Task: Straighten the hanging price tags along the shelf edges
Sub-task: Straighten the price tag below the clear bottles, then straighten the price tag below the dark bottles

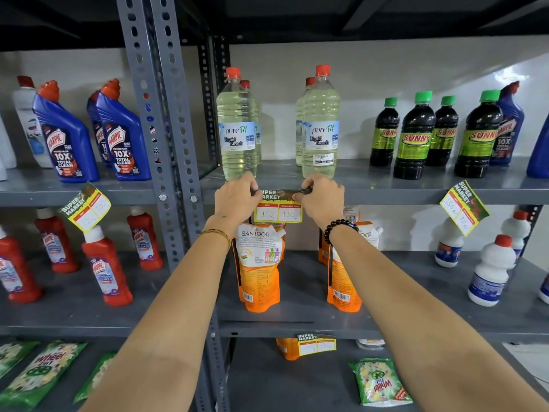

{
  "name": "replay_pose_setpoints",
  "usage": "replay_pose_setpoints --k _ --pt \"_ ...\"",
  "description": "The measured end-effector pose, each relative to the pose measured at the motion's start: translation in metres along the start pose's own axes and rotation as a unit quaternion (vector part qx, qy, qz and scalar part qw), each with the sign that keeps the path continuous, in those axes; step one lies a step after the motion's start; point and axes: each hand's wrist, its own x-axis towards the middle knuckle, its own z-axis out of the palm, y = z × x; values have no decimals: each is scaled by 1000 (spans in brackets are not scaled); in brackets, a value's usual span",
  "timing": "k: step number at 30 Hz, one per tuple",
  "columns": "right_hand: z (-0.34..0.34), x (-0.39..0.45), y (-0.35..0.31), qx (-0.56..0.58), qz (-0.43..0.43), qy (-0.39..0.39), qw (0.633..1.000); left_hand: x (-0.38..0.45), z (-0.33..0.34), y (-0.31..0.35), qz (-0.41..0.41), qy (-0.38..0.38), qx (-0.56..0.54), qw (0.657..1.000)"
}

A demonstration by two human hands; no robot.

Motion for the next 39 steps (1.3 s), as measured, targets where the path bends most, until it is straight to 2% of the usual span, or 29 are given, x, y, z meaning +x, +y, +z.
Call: replay_pose_setpoints --k 6,10,19,25,28,33,39 --pt "1 3 -1 -53 -23 -30 998 0 4 4 -5 -43 0 999" --pt "5 4 -5 -82 -20 -20 996 0 8 11 -31 -14 1 999" --pt "12 7 -4 -80 -14 19 997 3 11 13 -44 -10 2 999" --pt "-4 1 11 -41 -53 -9 998 -2 11 27 -30 -22 20 999" --pt "-32 -5 43 -51 -60 40 996 -5 24 57 25 -8 0 1000" --pt "-103 -15 121 -105 16 110 988 -10 61 154 155 -23 -31 987" --pt "-192 -13 222 -178 20 88 980 -28 124 268 173 -63 -84 979"
